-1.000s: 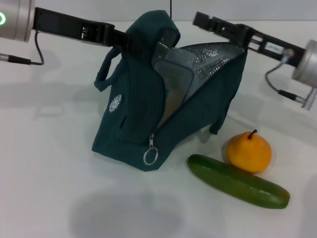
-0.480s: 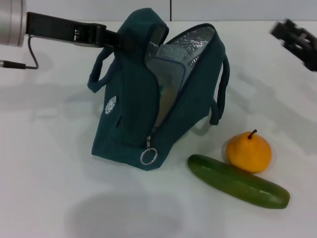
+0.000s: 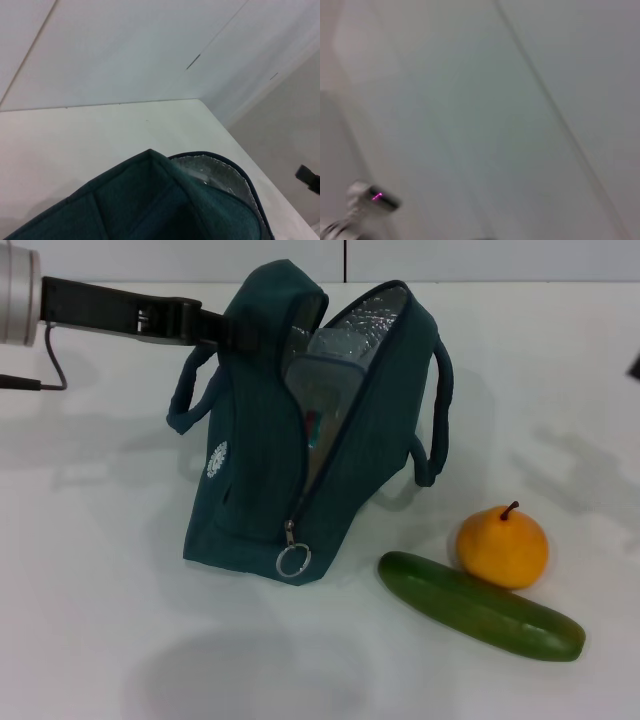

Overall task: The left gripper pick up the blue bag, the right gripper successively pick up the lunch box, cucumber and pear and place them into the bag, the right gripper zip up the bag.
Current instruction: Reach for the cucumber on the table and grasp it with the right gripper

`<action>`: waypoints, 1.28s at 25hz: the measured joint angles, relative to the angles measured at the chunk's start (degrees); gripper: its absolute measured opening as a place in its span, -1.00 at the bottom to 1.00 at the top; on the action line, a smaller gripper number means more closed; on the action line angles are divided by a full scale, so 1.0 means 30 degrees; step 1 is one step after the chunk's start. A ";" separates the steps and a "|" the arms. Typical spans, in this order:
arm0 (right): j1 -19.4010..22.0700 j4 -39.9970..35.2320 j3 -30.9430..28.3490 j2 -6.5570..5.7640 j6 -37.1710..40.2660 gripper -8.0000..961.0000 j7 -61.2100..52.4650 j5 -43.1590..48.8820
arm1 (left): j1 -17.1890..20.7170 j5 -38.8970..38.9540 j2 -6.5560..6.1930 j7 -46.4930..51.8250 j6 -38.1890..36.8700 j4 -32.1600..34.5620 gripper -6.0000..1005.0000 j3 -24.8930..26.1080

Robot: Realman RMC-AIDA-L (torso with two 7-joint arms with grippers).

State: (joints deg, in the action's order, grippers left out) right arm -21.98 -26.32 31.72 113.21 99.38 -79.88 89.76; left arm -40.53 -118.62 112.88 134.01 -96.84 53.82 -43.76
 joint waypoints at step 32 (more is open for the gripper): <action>-0.1887 -1.9186 1.3586 0.0723 -0.0753 0.38 -1.5257 0.8328 | 0.0067 0.0019 0.0012 -0.0216 0.0481 -0.0011 -0.89 0.0486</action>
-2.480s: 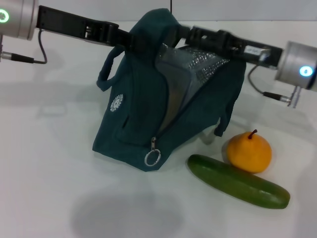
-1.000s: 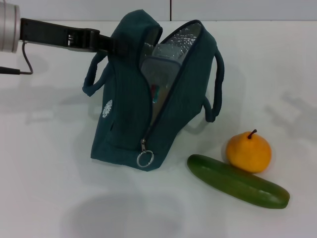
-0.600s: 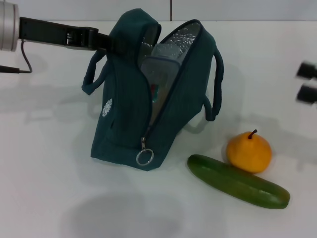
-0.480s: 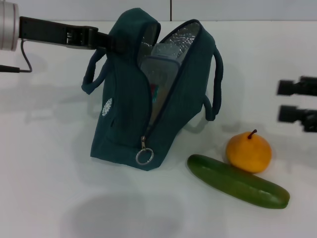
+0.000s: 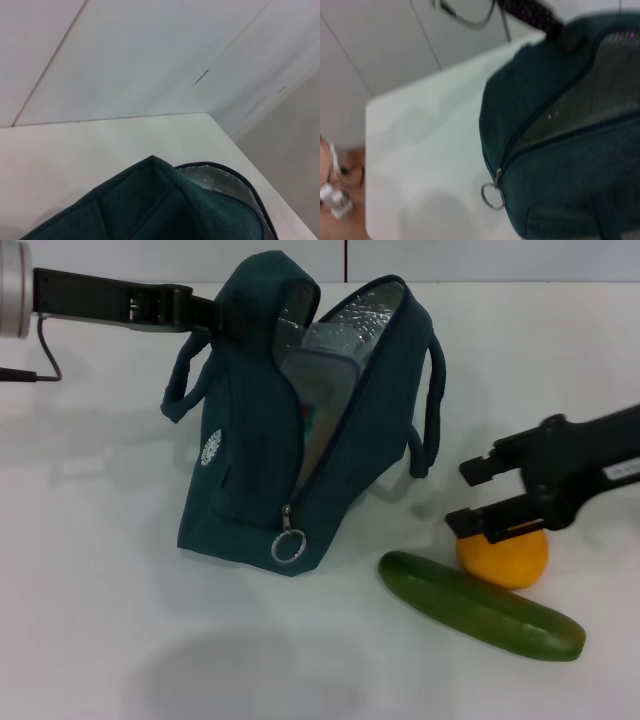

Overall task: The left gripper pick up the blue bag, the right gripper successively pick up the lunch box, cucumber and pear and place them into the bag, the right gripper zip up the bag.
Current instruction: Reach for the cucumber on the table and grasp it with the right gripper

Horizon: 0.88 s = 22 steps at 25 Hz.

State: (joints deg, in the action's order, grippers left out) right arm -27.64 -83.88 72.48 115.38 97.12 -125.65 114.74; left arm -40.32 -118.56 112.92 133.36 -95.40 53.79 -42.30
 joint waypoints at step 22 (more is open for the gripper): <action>-0.5140 0.2832 0.2933 0.0133 0.1646 0.39 -0.4953 0.3885 | -0.0056 0.0033 0.0083 0.0064 -0.0003 0.0000 -0.89 0.0015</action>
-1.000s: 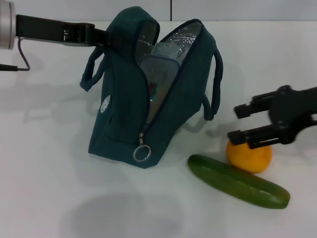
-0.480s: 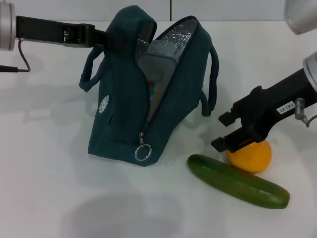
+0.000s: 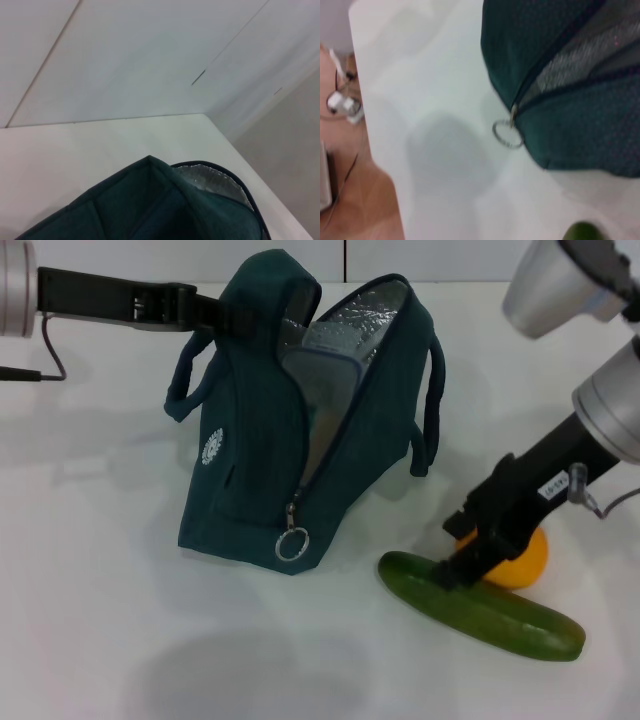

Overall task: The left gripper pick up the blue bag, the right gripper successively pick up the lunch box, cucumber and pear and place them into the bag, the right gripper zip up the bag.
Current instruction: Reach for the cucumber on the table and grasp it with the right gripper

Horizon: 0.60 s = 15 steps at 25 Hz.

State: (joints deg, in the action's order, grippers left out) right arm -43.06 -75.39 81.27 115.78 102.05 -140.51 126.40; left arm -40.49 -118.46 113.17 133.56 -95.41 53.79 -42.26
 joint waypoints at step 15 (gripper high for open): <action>-0.1416 0.2600 0.0480 0.0056 0.0265 0.39 -0.0653 0.0723 | 0.0026 0.0380 -0.0019 -0.0073 0.0015 0.0000 -0.89 0.0026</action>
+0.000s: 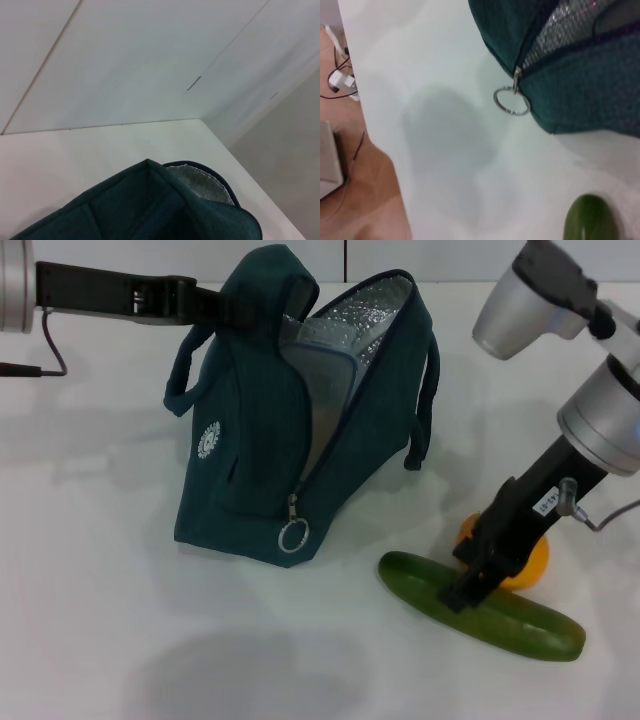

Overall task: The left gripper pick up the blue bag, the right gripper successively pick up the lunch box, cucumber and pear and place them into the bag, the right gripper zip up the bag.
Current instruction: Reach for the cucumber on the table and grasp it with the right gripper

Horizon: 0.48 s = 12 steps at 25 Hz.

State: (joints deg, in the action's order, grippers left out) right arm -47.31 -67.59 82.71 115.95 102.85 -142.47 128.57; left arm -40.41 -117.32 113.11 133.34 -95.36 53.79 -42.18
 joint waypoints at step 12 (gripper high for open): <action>-0.0605 0.1457 0.0216 -0.0079 -0.0115 0.39 -0.0104 0.0415 | -0.0007 0.0118 0.0033 0.0133 -0.0003 0.0000 -0.89 -0.0001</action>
State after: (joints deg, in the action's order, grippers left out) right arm -49.12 -63.21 83.36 115.71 102.50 -142.78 129.81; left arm -40.43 -116.97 113.21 133.74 -95.37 53.79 -42.19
